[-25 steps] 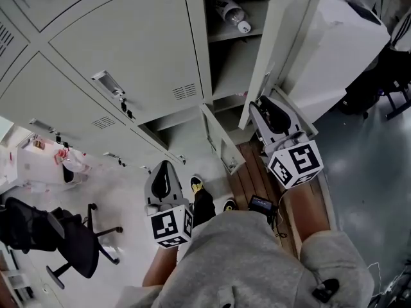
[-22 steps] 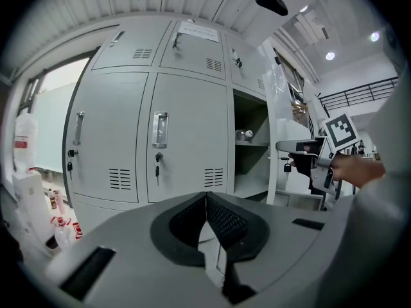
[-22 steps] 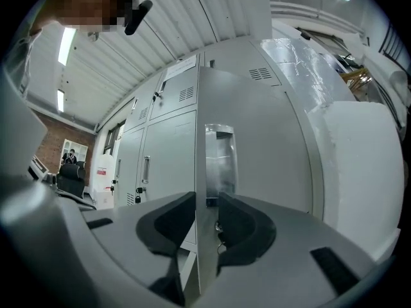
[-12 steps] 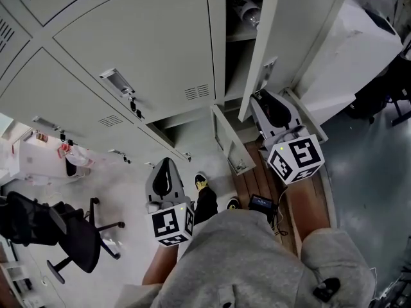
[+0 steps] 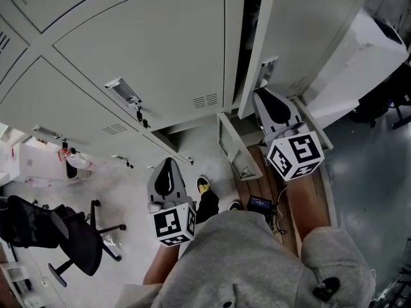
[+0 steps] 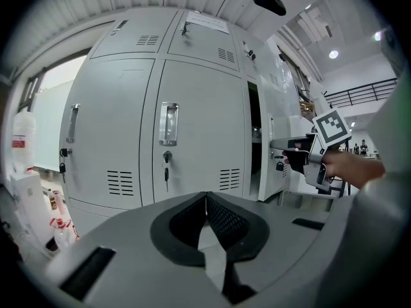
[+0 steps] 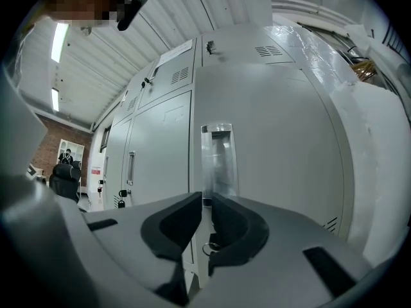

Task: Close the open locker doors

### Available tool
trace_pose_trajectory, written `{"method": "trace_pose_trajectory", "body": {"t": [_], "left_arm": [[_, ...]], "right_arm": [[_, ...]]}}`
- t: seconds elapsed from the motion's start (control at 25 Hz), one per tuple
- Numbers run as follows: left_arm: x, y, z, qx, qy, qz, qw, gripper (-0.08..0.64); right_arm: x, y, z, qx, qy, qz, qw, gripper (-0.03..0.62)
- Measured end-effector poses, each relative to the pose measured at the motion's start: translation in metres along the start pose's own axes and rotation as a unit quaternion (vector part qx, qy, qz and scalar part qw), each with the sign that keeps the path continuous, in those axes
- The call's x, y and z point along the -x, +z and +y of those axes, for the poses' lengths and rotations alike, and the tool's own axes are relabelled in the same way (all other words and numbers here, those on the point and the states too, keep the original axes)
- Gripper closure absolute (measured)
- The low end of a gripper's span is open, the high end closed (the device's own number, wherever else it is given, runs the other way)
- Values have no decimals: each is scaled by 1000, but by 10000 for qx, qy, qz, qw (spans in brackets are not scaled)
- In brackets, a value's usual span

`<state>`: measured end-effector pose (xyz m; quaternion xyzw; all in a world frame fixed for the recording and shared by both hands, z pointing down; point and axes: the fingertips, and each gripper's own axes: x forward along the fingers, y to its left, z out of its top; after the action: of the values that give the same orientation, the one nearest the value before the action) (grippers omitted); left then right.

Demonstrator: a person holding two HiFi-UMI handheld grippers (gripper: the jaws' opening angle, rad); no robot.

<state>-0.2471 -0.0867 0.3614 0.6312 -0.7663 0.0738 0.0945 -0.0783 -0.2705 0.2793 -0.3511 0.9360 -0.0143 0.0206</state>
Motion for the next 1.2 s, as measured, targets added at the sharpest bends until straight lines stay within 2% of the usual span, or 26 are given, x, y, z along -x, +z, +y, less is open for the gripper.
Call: {"method": "trace_pose_trajectory", "body": {"t": [0.24, 0.72, 1.04, 1.2], "left_arm": [[-11, -1, 12, 36, 7, 74, 10000, 548], [-29, -6, 24, 73, -31, 205, 9998, 548], [-31, -8, 29, 97, 6, 229, 9997, 548], [-31, -6, 28, 93, 1, 209, 9997, 548]], "right_arm": [[-22, -2, -1, 44, -40, 66, 10000, 529], [-49, -7, -1, 446, -221, 209, 9985, 529], [-52, -8, -4, 325, -337, 217, 9987, 529], [-50, -5, -3, 260, -261, 191, 9991, 529]]}}
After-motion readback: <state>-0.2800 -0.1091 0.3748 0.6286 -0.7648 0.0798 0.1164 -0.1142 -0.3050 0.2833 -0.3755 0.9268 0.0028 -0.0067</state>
